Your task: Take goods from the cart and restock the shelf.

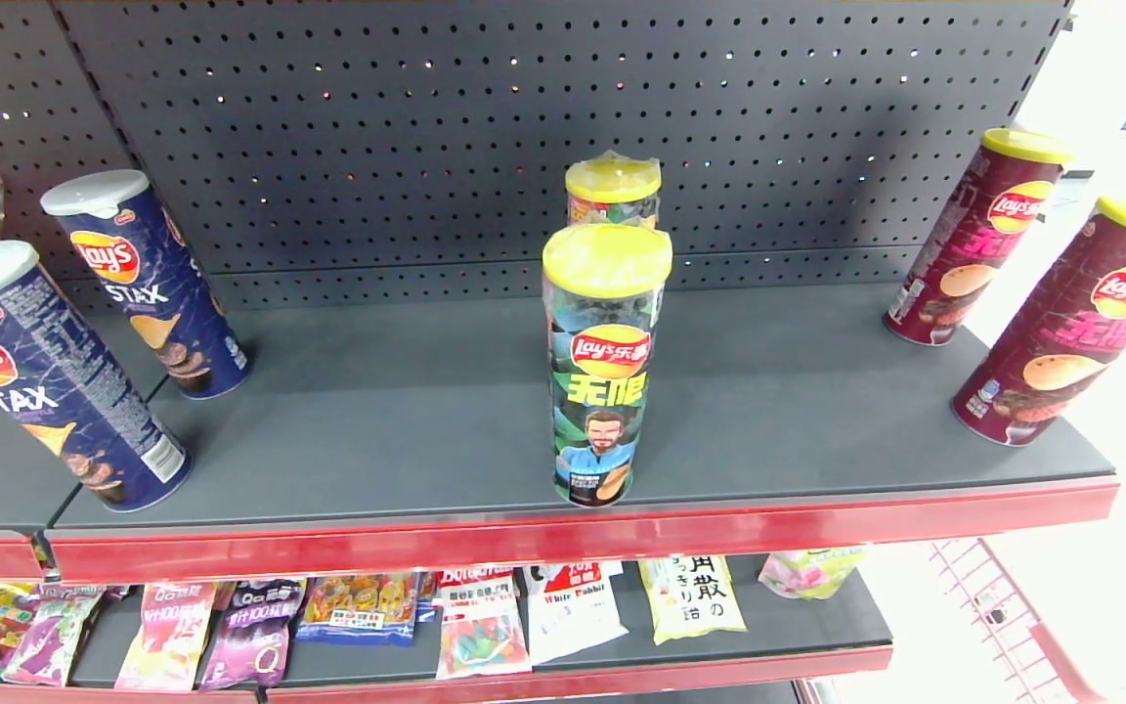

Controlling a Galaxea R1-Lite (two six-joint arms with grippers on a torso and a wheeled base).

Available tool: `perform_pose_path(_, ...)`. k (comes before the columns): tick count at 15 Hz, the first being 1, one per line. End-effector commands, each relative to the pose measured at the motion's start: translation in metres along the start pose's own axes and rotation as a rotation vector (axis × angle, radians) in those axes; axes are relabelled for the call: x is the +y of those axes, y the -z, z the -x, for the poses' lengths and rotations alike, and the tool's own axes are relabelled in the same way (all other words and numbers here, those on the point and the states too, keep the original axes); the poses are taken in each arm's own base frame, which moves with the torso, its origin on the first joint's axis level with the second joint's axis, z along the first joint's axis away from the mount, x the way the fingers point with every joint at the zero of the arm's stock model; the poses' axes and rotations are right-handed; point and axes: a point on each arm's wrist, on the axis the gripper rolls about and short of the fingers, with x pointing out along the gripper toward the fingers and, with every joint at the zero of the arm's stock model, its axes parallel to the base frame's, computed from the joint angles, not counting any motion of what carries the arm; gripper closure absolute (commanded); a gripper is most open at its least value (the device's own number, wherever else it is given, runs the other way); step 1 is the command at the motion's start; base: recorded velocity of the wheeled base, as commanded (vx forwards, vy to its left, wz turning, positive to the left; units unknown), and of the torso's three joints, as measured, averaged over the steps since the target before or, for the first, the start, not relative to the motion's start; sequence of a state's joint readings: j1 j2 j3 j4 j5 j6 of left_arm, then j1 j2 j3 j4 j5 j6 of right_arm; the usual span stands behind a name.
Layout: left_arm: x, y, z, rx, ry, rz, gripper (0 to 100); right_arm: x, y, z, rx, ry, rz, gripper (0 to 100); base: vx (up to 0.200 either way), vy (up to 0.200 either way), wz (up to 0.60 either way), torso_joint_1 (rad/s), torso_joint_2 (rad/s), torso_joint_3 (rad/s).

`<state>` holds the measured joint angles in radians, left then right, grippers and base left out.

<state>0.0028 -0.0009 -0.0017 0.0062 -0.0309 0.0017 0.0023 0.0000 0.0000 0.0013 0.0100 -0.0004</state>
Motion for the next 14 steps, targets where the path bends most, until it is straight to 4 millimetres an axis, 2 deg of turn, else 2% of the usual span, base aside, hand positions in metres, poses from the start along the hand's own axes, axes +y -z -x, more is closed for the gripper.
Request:
perform_pose_path(1, 0.0, 0.0, -0.0001, 0.001, 0.0, 0.0, 0, -0.0002, 0.0, -0.0001, 0.002, 0.006, 0.001, 0, 0.0, 0.0, 0.0, 0.0, 0.0, 0.0)
perform_pose_path(14, 0.0, 0.0, -0.0001, 0.001, 0.0, 0.0, 0, -0.0007, 0.0, -0.0001, 0.002, 0.028, -0.005, 0, 0.0, 0.0, 0.0, 0.0, 0.0, 0.0)
